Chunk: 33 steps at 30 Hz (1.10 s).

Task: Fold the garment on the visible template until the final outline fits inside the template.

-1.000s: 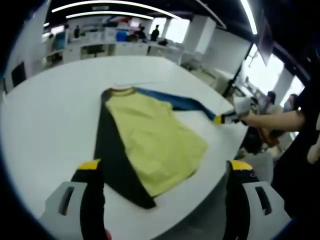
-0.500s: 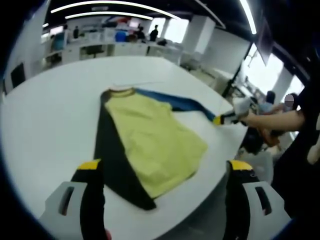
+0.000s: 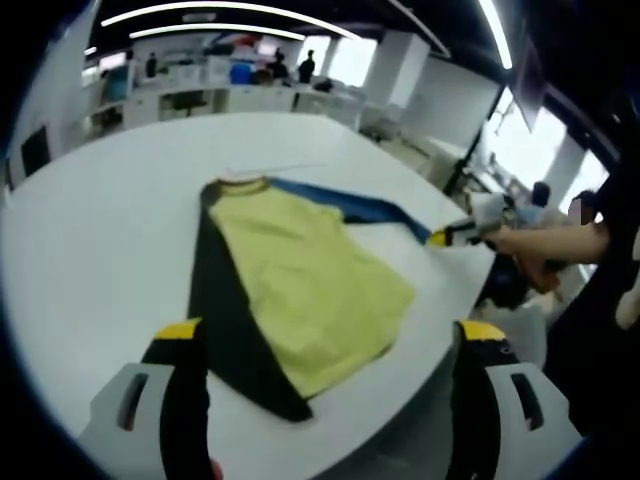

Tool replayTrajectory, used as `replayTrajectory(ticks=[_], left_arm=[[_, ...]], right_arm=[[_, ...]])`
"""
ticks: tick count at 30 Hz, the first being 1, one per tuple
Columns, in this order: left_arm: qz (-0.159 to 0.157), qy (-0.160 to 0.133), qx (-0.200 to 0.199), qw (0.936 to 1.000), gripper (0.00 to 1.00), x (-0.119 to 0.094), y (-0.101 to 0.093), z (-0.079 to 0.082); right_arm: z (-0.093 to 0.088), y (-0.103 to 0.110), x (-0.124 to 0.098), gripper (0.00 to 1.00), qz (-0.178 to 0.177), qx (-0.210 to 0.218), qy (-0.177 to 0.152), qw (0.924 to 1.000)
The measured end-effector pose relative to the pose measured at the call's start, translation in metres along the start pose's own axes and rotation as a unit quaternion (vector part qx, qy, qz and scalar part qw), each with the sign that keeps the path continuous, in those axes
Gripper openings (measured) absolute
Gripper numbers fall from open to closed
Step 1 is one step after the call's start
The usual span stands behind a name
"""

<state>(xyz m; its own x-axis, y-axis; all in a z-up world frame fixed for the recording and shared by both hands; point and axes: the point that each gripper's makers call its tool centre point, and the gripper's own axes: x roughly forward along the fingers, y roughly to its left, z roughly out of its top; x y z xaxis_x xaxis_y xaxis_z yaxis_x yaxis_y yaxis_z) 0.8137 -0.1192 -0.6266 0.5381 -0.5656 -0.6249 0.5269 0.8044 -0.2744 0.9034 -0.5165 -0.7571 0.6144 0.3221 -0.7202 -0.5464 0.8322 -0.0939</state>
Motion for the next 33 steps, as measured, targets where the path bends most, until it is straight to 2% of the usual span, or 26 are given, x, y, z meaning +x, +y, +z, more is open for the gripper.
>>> replayTrajectory(ticks=[7, 11, 13, 20, 27, 33], left_arm=[[-0.002, 0.000, -0.001, 1.0000, 0.98, 0.001, -0.001, -0.001], [-0.003, -0.001, -0.001, 1.0000, 0.98, 0.001, -0.001, -0.001], [-0.003, -0.001, -0.001, 1.0000, 0.98, 0.001, -0.001, 0.000], [-0.002, -0.003, -0.002, 1.0000, 0.98, 0.000, 0.000, 0.000], [0.000, 0.000, -0.003, 1.0000, 0.98, 0.001, 0.001, -0.002], [0.000, 0.003, -0.004, 1.0000, 0.98, 0.004, 0.002, -0.003]], right_arm=[[0.010, -0.011, -0.018, 0.12, -0.019, 0.027, -0.025, 0.9992], [0.016, -0.022, -0.025, 0.14, -0.029, 0.084, -0.053, 0.9946], [0.015, -0.027, -0.027, 0.15, -0.032, 0.082, -0.052, 0.9947], [0.009, -0.043, -0.028, 0.18, -0.045, 0.089, -0.040, 0.9942], [-0.006, -0.064, -0.020, 0.17, -0.062, 0.095, -0.008, 0.9936], [-0.016, -0.072, -0.008, 0.16, -0.059, 0.084, 0.017, 0.9946]])
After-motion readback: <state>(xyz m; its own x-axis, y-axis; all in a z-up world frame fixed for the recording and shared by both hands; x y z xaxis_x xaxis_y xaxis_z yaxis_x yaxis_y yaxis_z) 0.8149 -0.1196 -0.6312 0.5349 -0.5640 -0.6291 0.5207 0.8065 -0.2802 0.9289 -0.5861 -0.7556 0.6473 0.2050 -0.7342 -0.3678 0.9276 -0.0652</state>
